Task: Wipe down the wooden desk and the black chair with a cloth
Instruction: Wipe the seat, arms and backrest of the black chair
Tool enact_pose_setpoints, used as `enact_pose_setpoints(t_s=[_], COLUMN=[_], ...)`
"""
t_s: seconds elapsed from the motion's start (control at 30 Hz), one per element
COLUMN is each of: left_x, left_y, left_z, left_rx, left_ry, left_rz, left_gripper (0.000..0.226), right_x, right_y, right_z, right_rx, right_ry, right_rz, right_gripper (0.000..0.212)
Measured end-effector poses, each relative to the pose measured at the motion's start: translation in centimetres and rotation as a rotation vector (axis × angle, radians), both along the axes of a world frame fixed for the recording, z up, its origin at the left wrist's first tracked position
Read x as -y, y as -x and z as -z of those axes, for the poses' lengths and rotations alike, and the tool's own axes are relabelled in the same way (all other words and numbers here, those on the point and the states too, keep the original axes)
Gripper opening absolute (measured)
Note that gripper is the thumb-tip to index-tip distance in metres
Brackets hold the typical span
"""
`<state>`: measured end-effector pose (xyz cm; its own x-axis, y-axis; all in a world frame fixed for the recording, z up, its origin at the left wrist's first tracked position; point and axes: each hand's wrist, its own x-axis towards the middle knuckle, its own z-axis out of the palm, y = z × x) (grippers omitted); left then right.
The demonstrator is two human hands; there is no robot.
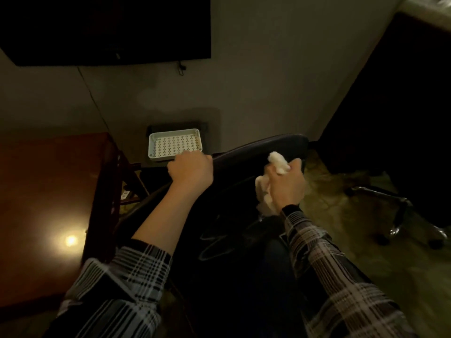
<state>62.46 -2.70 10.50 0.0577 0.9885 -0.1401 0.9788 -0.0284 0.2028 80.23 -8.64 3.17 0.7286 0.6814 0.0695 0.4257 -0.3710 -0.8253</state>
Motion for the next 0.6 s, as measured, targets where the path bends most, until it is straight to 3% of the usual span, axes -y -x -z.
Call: enact_pose_setpoints(t_s=[0.13,0.23,0.33,0.43,0.6], left_x=[-2.5,-3.3,-3.2,-3.2,-3.5], left_y=[-6.6,-10.3,-10.5,-10.7,-9.7], left_z=[-0.9,-0.4,0.6,1.2,2.2], left_rx=[0.09,0.115,0.035,-0.087,-0.214], left_ry=[-0.074,0.01,0.013,-0.023,-0.073], left_rz=[0.159,0.188,0.102,0.048,-0.019], left_gripper=[0.044,0.05,0.056,0.045,0.033], right_x=[0.9,0.6,-2.2,-4.8,-4.5], right_y=[3.4,3.9,-2.7,-8.1,-2.7], right_z=[1.9,2.4,1.6,2.2,2.8], right_rx=[0.046,0.125,-0.029,-0.089,-0.139], right_ry=[-0.041,-0.053,-0.062,-0.042,-0.018], right_rz=[-0.091,-0.108,-0.014,0.052,0.116], right_gripper=[0.029,0.03,0.026,0.026,0.028])
